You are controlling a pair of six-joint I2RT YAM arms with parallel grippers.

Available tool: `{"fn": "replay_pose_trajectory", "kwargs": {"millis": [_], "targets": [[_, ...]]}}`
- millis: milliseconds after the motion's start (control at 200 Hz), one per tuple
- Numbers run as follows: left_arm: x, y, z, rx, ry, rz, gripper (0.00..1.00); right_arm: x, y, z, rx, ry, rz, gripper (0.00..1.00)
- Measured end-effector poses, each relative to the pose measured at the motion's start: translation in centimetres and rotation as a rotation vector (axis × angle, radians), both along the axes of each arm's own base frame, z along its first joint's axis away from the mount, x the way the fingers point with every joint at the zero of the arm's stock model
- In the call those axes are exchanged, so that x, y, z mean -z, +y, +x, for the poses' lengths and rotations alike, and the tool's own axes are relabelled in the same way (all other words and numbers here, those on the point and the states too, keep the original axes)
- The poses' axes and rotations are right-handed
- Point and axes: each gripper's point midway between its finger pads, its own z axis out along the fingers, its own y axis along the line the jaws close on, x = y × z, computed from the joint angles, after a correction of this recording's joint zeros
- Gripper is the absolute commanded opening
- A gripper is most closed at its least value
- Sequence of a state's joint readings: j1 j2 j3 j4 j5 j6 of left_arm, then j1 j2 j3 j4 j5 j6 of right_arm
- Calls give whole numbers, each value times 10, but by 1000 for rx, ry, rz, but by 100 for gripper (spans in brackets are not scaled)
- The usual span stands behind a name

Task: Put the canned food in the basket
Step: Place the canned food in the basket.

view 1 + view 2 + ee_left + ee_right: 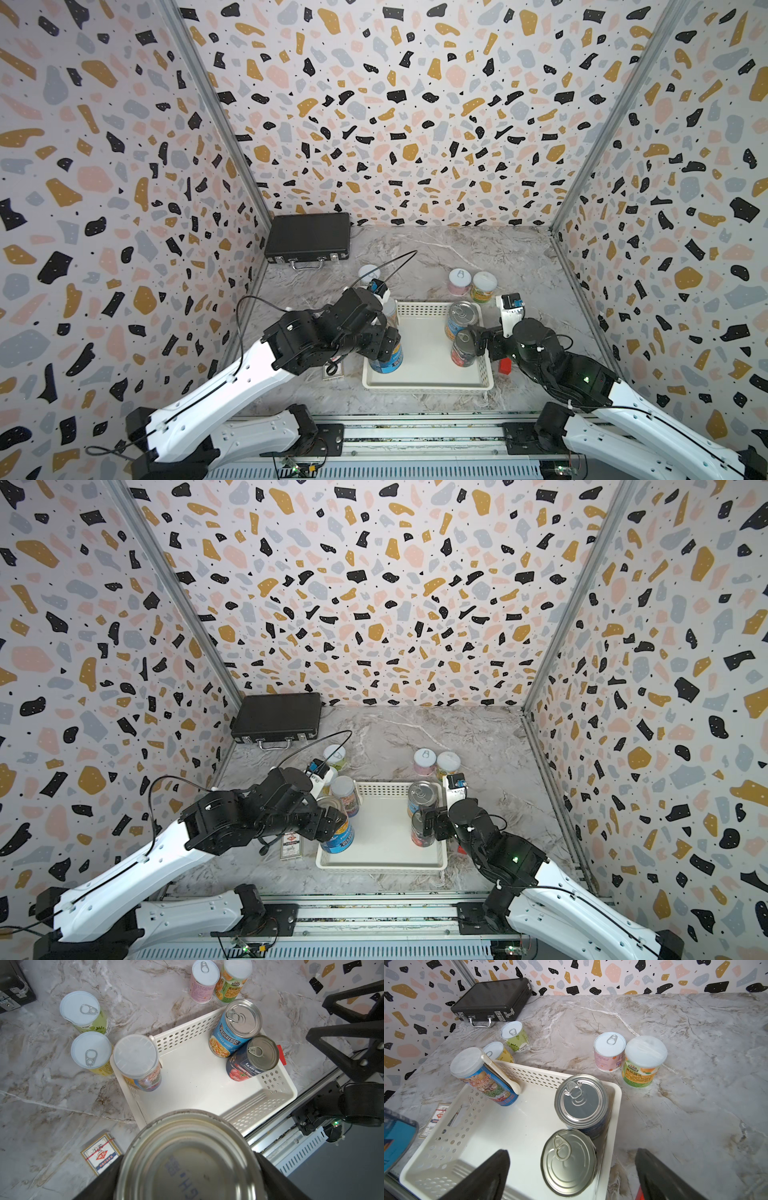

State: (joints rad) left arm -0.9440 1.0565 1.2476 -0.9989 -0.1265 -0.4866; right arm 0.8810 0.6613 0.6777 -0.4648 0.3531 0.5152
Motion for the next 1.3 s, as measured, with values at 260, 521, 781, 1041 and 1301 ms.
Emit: {"fn": "replay_pose_trajectory", "kwargs": {"millis": [260,521,781,1041,1301], "targets": [[50,-30,26,-8,18,53,46,2,0,1,3,3,-7,100],[76,-36,48,-59,-24,113,44,2,-3,4,22,-6,-27,100],[105,-43,65,-87,-6,126,44,3,-7,6,41,-14,-49,100],[121,-26,79,-150,5,132,44,8,-7,7,41,-5,-69,100],[127,-23,83,-173,5,153,44,13,-5,8,39,9,-85,100]]}}
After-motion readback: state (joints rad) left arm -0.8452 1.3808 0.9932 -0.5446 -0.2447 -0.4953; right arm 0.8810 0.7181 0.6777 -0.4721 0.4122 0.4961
